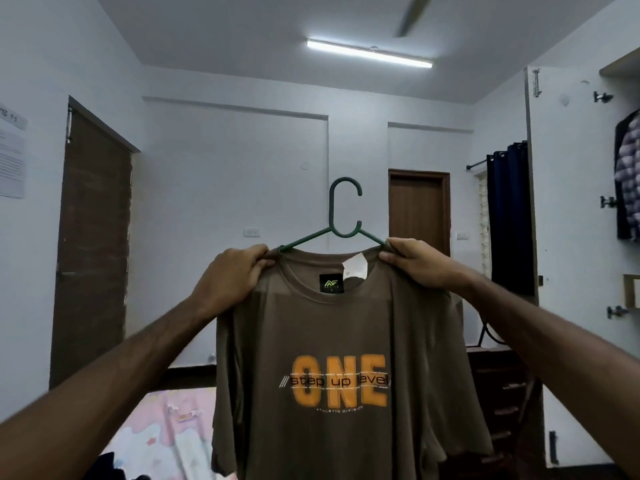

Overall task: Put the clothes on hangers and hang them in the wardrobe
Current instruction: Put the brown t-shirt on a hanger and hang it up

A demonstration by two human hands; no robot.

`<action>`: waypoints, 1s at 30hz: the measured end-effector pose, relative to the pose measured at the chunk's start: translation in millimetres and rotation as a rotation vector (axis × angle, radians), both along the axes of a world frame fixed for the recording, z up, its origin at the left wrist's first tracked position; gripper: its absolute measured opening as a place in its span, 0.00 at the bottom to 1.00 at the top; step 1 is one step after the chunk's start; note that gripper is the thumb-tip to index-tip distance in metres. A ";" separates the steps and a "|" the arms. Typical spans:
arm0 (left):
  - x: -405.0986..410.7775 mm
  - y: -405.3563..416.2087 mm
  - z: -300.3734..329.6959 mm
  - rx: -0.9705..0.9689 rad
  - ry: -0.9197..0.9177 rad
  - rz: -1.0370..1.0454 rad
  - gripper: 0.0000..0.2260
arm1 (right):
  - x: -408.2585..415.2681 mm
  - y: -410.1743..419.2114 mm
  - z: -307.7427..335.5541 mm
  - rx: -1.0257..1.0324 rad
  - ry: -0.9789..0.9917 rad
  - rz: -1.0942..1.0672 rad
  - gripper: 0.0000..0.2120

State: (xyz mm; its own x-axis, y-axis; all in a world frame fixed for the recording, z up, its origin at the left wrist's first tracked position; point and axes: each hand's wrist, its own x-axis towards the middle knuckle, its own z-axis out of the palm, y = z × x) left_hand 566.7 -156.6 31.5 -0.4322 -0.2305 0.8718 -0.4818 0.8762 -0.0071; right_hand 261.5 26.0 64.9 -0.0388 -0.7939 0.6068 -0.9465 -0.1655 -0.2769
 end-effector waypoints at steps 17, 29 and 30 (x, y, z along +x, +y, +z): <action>-380.0 -37.3 66.4 0.206 -0.431 -0.473 0.14 | -353.5 29.6 4.5 0.088 -0.046 -0.119 0.15; -620.0 83.1 336.5 0.394 -0.338 -0.777 0.15 | -541.4 203.9 306.5 0.026 -0.017 -0.507 0.14; -632.5 87.4 353.1 0.408 -0.301 -0.796 0.15 | -547.1 212.0 329.9 0.032 0.000 -0.552 0.11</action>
State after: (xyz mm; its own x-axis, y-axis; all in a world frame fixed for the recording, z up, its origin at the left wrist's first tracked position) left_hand -65.8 -69.2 384.5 -0.7880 -0.0337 0.6147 0.2313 0.9091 0.3464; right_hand -285.6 238.1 394.8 -0.4548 -0.6739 0.5823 -0.8902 0.3641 -0.2739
